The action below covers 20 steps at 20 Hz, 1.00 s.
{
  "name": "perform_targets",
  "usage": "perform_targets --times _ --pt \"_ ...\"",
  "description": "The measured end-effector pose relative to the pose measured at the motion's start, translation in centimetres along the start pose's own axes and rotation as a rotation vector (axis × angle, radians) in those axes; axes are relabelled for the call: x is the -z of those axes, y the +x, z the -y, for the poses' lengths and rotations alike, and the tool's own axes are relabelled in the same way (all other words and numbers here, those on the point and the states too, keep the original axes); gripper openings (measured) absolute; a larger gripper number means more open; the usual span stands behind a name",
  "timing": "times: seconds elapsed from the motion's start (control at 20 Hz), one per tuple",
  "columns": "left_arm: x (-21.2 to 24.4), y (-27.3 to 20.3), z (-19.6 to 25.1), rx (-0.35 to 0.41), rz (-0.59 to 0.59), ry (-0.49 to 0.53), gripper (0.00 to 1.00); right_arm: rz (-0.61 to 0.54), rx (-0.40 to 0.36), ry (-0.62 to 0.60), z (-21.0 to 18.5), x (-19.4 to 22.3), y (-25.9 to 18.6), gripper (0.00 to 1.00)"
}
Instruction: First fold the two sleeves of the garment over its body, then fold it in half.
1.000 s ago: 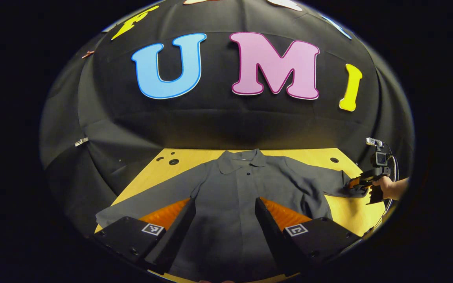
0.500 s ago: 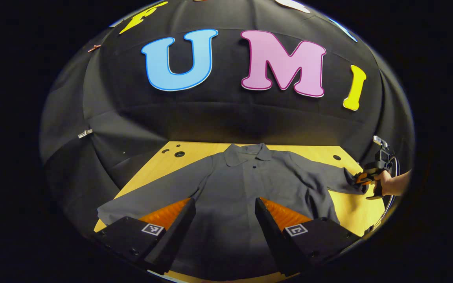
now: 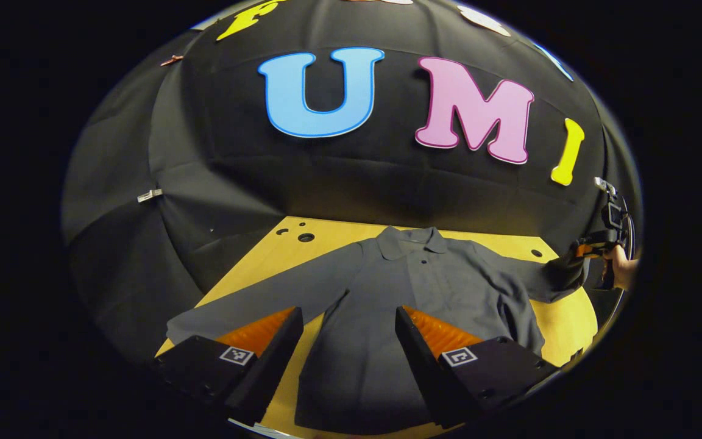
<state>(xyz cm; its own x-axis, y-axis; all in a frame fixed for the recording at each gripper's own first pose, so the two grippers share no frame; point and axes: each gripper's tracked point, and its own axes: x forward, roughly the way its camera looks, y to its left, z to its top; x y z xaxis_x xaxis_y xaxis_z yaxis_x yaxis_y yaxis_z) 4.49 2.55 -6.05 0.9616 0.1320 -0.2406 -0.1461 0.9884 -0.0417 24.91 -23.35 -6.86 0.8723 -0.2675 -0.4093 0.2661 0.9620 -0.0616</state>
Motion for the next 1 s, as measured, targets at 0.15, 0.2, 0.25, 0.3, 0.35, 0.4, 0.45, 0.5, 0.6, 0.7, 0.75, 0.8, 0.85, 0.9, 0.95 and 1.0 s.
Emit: perform_targets --times 0.15,0.2,0.25,0.3,0.35,0.4,0.45,0.5,0.6,0.7,0.75,0.8,0.85,0.9,0.95,1.0 --pt "0.4 -0.4 -2.4 -0.022 0.009 0.006 0.96 0.061 -0.065 -0.053 -5.7 -3.2 -2.4 0.00" --pt "0.3 -0.6 -3.0 -0.031 0.021 0.020 0.96 0.082 -0.087 -0.083 -7.5 -4.2 -3.0 0.05" --pt "0.2 -0.8 -3.5 -0.031 0.038 0.042 0.96 0.102 -0.114 -0.111 -9.3 -4.9 -3.6 0.05" --pt "0.3 -0.9 -3.8 -0.028 0.041 0.053 0.96 0.118 -0.142 -0.139 -11.6 -5.6 -4.2 0.05" --pt "0.6 -1.0 -4.1 -0.025 0.040 0.054 0.96 0.132 -0.170 -0.154 -13.8 -6.2 -4.8 0.05" --pt "0.8 -1.0 -4.4 -0.023 0.036 0.045 0.96 0.146 -0.198 -0.160 -16.1 -6.8 -5.2 0.05" --pt "1.0 -1.0 -4.9 -0.024 0.030 0.031 0.96 0.158 -0.224 -0.168 -18.4 -7.4 -5.6 0.05" --pt "1.2 -0.9 -5.3 -0.028 0.022 0.012 0.92 0.172 -0.261 -0.181 -21.5 -7.7 -6.0 0.05" --pt "1.6 -0.9 -6.4 -0.032 0.005 -0.028 0.92 0.178 -0.320 -0.202 -26.5 -7.7 -6.5 0.05" --pt "1.5 -0.9 -8.0 -0.058 0.007 -0.038 0.96 0.167 -0.371 -0.206 -31.0 -6.9 -7.5 0.05" --pt "1.4 -0.9 -8.9 -0.072 0.006 -0.040 0.96 0.155 -0.398 -0.200 -33.2 -6.2 -7.8 0.05" --pt "1.6 -0.9 -9.8 -0.087 0.005 -0.046 0.96 0.139 -0.422 -0.202 -35.2 -5.3 -8.0 0.05" --pt "1.9 -0.9 -10.6 -0.097 -0.005 -0.062 0.96 0.123 -0.445 -0.211 -37.1 -4.2 -7.9 0.05" --pt "2.3 -0.9 -11.5 -0.109 -0.017 -0.095 0.96 0.107 -0.474 -0.228 -39.6 -2.8 -7.9 0.05" --pt "2.7 -0.9 -12.3 -0.123 -0.023 -0.115 0.96 0.097 -0.498 -0.237 -41.6 -1.8 -8.2 0.05" --pt "2.9 -1.0 -13.1 -0.140 -0.030 -0.125 0.96 0.087 -0.523 -0.241 -43.5 -0.9 -8.5 0.05"
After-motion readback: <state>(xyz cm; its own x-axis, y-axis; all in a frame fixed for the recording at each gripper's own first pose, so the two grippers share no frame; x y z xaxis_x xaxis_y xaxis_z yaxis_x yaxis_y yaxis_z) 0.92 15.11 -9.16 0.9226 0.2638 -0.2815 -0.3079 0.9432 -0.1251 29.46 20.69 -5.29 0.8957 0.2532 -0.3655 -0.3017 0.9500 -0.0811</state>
